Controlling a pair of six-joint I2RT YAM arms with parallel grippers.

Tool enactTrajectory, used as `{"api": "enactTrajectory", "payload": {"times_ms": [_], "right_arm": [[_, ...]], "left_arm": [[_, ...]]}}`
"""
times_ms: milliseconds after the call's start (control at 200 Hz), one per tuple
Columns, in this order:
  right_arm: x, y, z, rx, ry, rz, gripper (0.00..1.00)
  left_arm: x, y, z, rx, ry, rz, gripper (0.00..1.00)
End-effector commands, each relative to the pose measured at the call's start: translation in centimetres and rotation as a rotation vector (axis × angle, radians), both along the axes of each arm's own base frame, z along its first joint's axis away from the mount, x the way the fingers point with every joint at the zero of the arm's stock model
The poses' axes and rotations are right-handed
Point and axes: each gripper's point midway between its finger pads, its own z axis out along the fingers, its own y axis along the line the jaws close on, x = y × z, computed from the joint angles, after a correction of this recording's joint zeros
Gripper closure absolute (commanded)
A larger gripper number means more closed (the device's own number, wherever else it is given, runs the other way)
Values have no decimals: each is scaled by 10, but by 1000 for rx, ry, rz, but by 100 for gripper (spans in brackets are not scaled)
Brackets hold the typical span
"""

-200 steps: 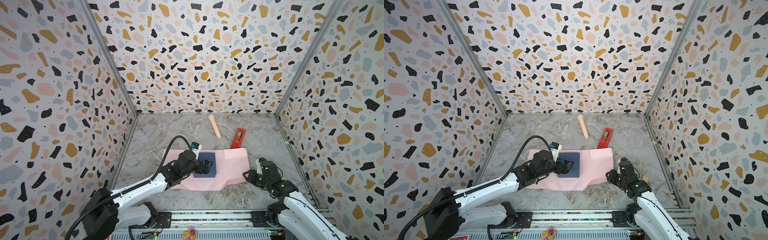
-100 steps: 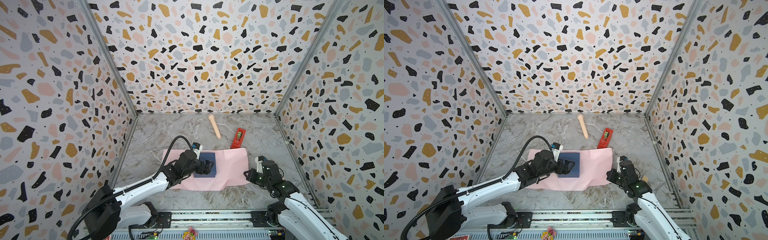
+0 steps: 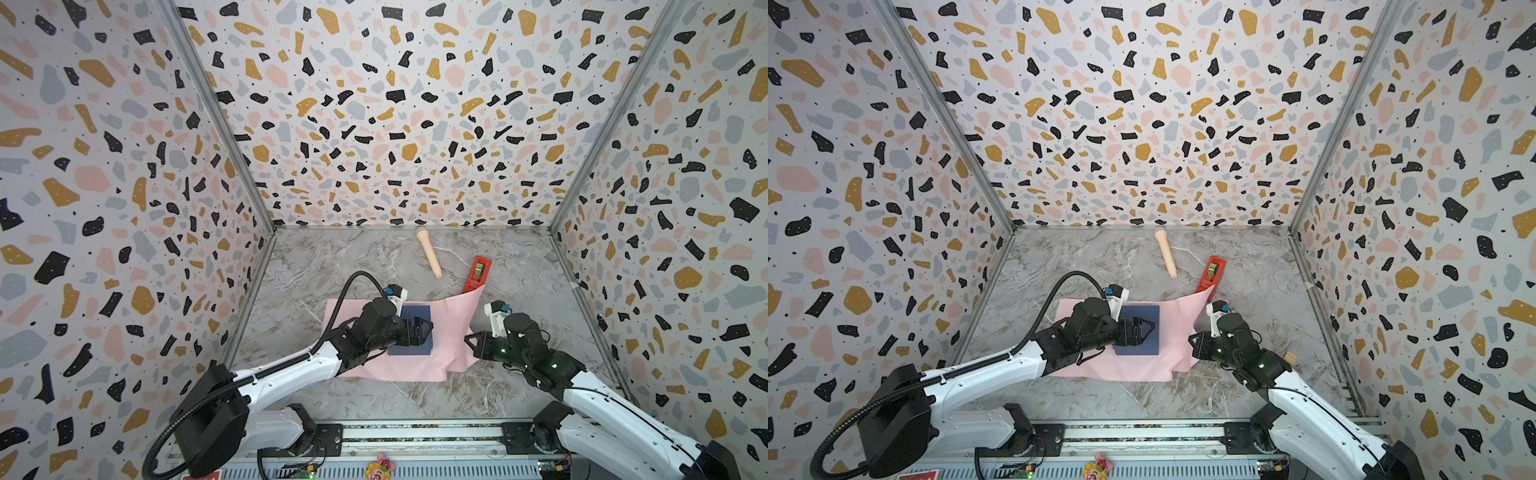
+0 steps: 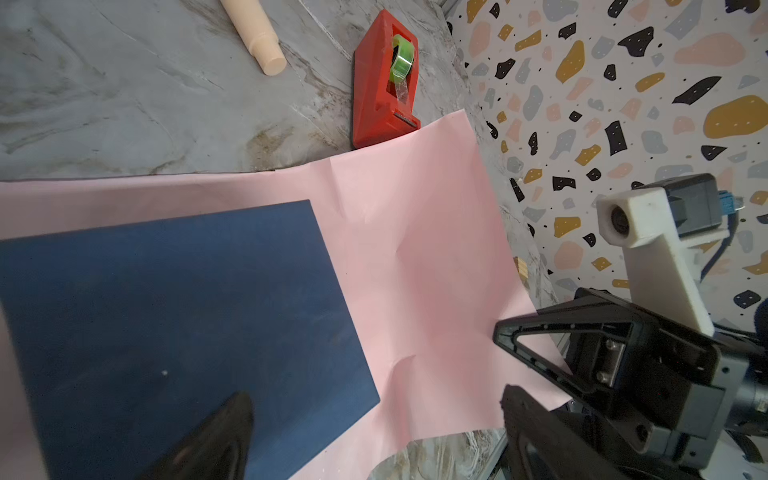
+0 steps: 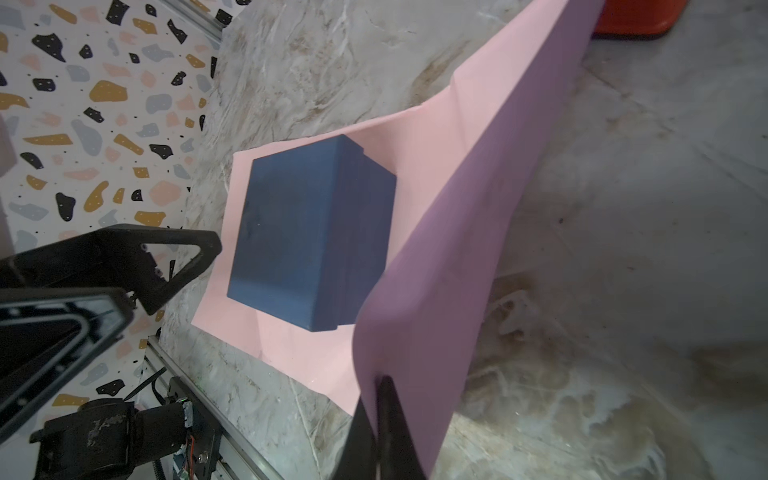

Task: Wrap the gift box in paper
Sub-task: 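Grasp the pink paper edge with the right gripper and lift it over the box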

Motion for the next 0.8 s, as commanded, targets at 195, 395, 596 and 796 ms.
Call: {"api": "enactTrajectory", "payload": {"times_ms": [195,395,596,796], "right_arm": [[6,51,34,28,-85,67,99],[-1,74,30,47,-80,112,98],[-5,89,25,56,-68,133,99],[-8,98,20,57,-60,149,99]], "left_arm": [[9,-8,33,-162,5,54,8],[20,-3,37,-224,55,118,11],[29,-19,34,-182,54,73,13],[36,-27,17,-103,63,45,30]]}}
